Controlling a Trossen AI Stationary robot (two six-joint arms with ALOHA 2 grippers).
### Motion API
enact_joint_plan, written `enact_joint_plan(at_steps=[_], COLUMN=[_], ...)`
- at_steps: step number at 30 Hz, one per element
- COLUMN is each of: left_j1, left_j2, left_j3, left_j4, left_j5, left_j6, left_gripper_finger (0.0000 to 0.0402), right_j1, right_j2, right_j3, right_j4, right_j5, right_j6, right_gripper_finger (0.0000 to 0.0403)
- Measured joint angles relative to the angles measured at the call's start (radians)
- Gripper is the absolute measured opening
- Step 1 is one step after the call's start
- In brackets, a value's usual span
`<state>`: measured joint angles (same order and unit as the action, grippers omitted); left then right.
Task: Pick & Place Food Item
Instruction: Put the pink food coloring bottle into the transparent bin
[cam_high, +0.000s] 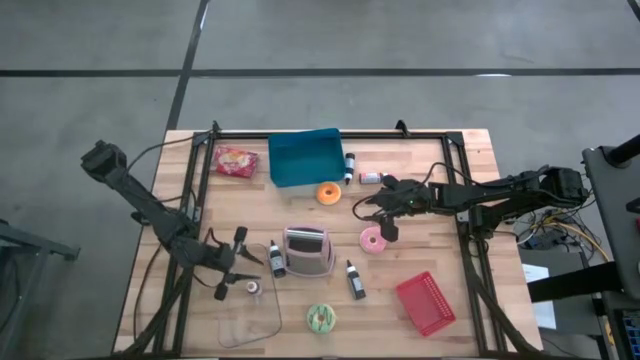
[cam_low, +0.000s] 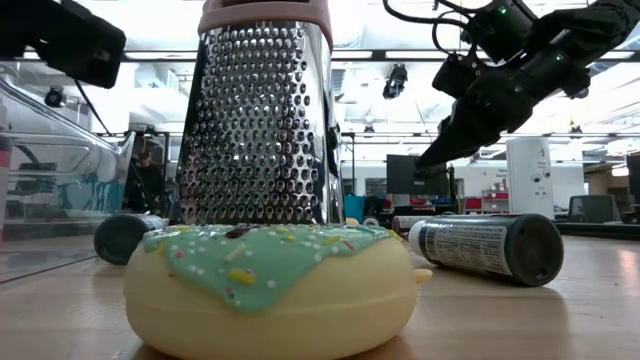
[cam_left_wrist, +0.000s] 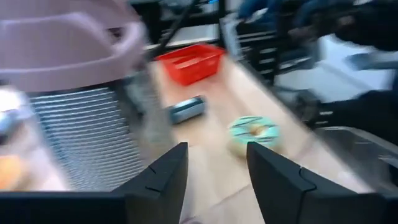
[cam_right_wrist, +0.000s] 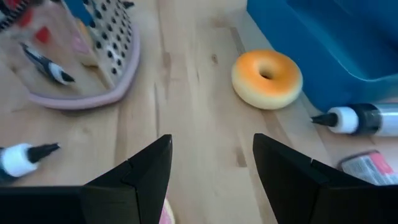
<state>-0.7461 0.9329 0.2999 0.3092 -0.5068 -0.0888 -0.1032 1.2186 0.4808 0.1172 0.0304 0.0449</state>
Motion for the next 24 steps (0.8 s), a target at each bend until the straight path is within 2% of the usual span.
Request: enact_joint_plan(at_steps=[4, 8, 12, 16, 24], left_j1=[0.0, 0.002, 0.003, 0.006, 0.019], left_j2=[-0.023, -0.051, -0.078, -0.095, -0.104], left_j3=[0.018, 0.023, 0.023, 0.023, 0.023], left_j4=[-0.056, -0.097, -0.101, -0.121, -0.135], left_j5=[-0.107, -0.167, -0.221, -0.351, -0.402], left_j6=[0.011, 0.015, 0.046, 0.068, 0.114], left_gripper_finger=[0.0174, 0.0174, 0.0175, 0.0175, 0.0175], right_j1=[-0.01, -0.033, -0.065, -0.107, -0.212], right_j2=[0.0, 0.001, 0.001, 0.008, 0.122], right_j3=[0.002, 0.026, 0.057, 0.102, 0.212], right_j4=[-0.053, -0.173, -0.219, -0.263, -0.452], right_j5=[0.034, 0.106, 0.155, 0.153, 0.154], right_j6=[0.002, 0.013, 0.001, -0.023, -0.077], right_gripper_finger=[0.0219, 0.0219, 0.0219, 0.0219, 0.0219])
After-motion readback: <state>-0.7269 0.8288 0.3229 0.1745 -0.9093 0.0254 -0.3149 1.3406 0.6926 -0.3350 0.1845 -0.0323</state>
